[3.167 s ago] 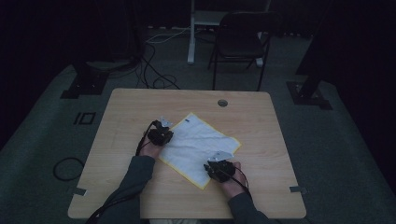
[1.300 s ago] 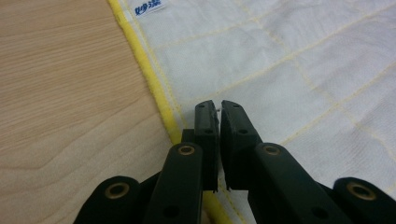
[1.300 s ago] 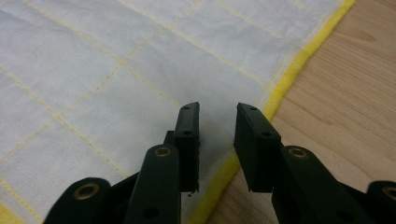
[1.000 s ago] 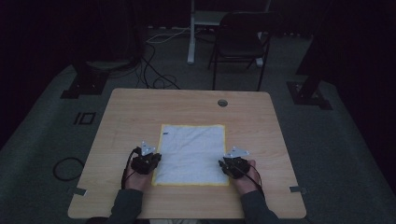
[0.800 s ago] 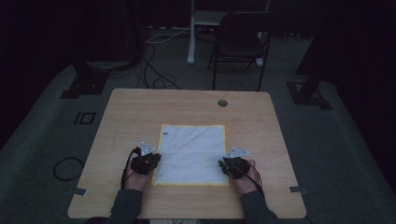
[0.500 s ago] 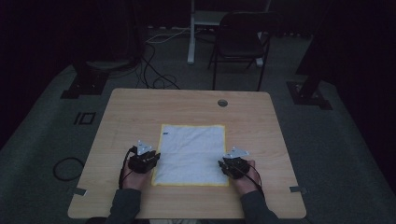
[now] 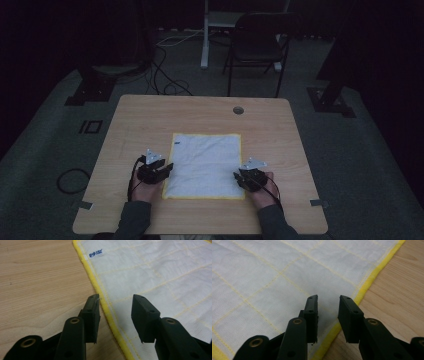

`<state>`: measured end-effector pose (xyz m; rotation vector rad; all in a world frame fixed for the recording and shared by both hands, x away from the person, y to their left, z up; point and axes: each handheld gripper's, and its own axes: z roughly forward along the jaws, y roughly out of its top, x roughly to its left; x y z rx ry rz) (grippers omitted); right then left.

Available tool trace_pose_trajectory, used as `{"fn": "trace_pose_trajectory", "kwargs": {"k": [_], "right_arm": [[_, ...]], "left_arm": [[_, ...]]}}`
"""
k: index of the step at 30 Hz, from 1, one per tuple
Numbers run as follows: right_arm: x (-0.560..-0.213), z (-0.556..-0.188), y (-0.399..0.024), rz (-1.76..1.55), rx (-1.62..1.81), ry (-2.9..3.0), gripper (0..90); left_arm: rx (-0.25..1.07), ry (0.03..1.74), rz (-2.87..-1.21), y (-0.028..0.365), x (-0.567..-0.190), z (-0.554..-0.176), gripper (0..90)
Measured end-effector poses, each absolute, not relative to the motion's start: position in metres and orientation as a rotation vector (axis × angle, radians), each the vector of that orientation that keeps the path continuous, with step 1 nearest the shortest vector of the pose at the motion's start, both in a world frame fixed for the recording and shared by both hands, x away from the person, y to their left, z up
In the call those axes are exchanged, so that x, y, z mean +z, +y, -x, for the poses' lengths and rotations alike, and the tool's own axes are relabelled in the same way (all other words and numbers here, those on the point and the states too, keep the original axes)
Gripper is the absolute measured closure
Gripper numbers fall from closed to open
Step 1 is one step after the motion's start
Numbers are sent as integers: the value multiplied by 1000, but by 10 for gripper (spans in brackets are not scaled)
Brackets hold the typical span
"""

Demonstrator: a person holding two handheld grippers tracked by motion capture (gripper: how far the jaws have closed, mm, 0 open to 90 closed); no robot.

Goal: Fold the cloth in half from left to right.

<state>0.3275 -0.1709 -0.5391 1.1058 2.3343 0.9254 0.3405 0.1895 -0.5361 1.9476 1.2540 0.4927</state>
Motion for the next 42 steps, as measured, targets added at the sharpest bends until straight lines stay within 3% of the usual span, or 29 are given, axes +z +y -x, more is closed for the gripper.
{"fn": "trace_pose_trajectory", "kwargs": {"k": [31,36,42], "right_arm": [[-539,-326,-169,-1113,932,2332,690],[-539,-326,-169,-1109,932,2333,689],[-539,-326,-169,-1114,937,2337,683]], "left_arm": [[434,1271,-1938,169,-544,-360,517],[500,1271,-1970,162,-544,-359,603],[470,1292,-1950,166,-544,-359,810]]}}
